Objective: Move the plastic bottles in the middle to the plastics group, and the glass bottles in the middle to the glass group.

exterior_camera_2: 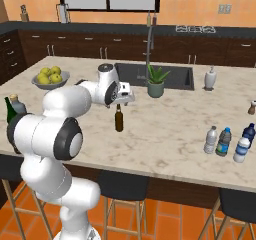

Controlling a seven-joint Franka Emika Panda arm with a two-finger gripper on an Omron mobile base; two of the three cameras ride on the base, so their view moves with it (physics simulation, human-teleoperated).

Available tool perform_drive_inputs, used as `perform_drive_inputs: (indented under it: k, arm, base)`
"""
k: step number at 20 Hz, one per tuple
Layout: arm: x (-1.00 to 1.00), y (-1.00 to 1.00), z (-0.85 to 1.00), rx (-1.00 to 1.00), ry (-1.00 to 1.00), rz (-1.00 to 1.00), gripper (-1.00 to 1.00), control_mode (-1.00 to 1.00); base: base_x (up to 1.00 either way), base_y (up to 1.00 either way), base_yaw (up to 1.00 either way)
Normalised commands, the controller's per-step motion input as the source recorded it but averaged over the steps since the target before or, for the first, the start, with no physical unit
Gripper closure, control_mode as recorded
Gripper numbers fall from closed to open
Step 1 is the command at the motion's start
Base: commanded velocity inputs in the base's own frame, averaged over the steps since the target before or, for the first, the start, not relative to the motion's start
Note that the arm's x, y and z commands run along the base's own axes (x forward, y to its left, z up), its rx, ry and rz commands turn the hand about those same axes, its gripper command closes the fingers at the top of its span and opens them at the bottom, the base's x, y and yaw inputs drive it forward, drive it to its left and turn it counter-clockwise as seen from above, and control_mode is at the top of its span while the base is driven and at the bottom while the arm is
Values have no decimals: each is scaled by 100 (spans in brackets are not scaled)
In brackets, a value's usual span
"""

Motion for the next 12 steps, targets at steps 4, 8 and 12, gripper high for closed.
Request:
perform_drive_inputs:
  k: [4, 8, 12]
  arm:
    - [63, 10, -7, -4, -1, -10, -100, -100]
    - [50, 6, -12, -2, 0, -8, -100, -100]
    - [10, -5, -7, 2, 0, -4, -100, -100]
  base:
    - [0, 0, 0]
    - [0, 0, 0]
    - [0, 0, 0]
